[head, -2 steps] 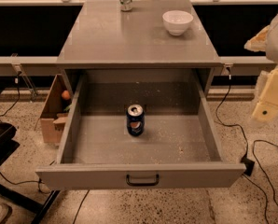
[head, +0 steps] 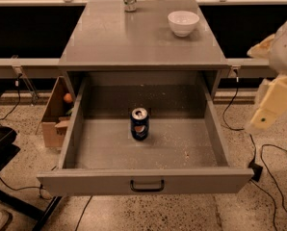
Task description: Pick pepsi can from top drawer and place on counter
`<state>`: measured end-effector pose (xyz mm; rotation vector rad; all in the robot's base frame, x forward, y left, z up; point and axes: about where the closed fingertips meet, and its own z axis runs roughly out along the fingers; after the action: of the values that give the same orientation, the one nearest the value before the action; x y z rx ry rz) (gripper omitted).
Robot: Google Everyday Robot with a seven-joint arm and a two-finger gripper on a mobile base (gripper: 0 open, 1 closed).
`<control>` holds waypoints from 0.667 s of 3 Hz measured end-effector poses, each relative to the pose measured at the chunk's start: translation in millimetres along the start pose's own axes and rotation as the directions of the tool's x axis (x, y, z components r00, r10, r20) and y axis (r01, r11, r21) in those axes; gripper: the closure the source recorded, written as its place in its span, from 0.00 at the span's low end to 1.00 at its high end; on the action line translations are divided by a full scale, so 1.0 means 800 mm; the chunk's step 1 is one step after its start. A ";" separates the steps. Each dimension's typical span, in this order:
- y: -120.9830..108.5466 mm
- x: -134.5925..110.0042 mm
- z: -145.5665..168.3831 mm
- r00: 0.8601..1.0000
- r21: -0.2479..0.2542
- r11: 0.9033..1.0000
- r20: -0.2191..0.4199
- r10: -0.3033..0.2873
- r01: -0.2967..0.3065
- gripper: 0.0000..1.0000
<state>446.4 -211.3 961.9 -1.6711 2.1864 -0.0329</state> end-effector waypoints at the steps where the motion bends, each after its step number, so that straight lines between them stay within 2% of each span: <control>1: 0.008 0.002 0.073 0.983 -0.048 0.998 0.177 0.039 -0.031 0.00; 2: -0.009 -0.038 0.151 0.889 -0.040 0.998 0.455 0.053 -0.039 0.00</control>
Offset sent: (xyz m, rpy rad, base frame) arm 0.0896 0.0695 -0.1196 0.6783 -0.2260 0.0956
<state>497.9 -159.8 860.7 -1.4576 1.8706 0.3720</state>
